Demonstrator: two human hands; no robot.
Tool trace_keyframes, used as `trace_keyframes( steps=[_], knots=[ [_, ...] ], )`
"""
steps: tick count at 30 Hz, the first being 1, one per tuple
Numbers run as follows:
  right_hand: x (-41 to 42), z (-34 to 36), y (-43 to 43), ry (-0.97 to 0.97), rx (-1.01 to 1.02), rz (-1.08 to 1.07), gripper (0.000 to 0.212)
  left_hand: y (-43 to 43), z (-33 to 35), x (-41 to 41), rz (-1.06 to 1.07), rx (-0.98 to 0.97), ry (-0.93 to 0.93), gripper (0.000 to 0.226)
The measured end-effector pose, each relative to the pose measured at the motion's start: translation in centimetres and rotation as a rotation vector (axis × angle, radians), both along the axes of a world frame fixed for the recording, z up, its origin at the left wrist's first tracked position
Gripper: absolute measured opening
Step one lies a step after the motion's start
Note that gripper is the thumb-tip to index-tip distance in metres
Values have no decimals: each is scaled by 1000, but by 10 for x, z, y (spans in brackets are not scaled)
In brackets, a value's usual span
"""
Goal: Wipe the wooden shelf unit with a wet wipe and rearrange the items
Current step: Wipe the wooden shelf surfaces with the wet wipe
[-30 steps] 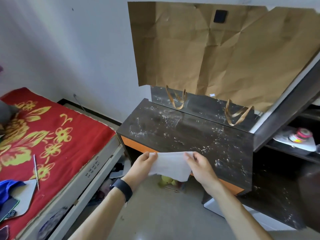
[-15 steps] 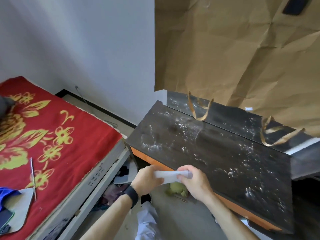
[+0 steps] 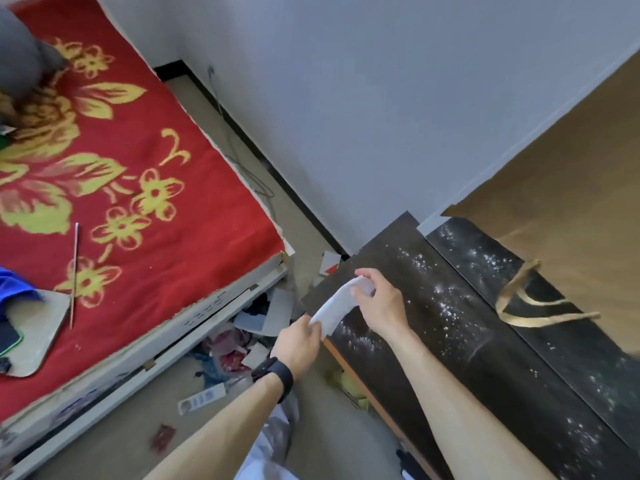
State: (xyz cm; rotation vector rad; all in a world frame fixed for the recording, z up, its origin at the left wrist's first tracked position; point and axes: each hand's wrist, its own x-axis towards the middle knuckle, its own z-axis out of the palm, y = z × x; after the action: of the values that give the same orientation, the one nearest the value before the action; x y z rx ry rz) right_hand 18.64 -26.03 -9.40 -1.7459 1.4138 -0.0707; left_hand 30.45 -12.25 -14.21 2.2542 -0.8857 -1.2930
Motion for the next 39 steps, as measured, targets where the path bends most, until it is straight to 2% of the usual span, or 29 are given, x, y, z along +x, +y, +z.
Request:
trace_keyframes(
  steps=[2,4,8,14,18,21,23,25,27,29,32,34,37,39],
  knots=[
    [15,-20,-5,80,-102,76,48,0,-15,3,-126,102,-83,37],
    [21,-43,5,181,-220,109,54,4,-26,10,-176,121,-153,43],
    [38,-80,48,335,-419,278,60,10,-38,28,-204,-81,-232,69],
    [53,-116,71,418,-442,349,62,16,-59,46,-558,-91,-446,84],
    [-21,-116,79,459,-421,289,62,12,-62,48,-708,-147,-611,88],
    [-90,-106,96,534,-366,236,63,6,-58,44,-727,-100,-618,97],
    [-93,-104,102,523,-348,291,64,5,-56,43,-751,-47,-601,103],
    [-64,-106,94,459,-381,399,64,5,-53,43,-763,-23,-582,99],
    [-21,-111,73,382,-436,492,64,4,-49,45,-762,-43,-587,81],
    [21,-115,42,357,-453,538,63,2,-47,46,-753,-62,-596,75],
    [37,-118,4,418,-457,478,63,3,-49,47,-778,-71,-580,81],
    [13,-118,-7,477,-399,321,62,1,-48,45,-758,-51,-565,87],
    [-40,-111,12,563,-334,91,64,-2,-40,41,-773,-14,-563,89],
    [-52,-104,40,599,-312,51,70,-3,-39,42,-772,29,-527,88]
  ],
)
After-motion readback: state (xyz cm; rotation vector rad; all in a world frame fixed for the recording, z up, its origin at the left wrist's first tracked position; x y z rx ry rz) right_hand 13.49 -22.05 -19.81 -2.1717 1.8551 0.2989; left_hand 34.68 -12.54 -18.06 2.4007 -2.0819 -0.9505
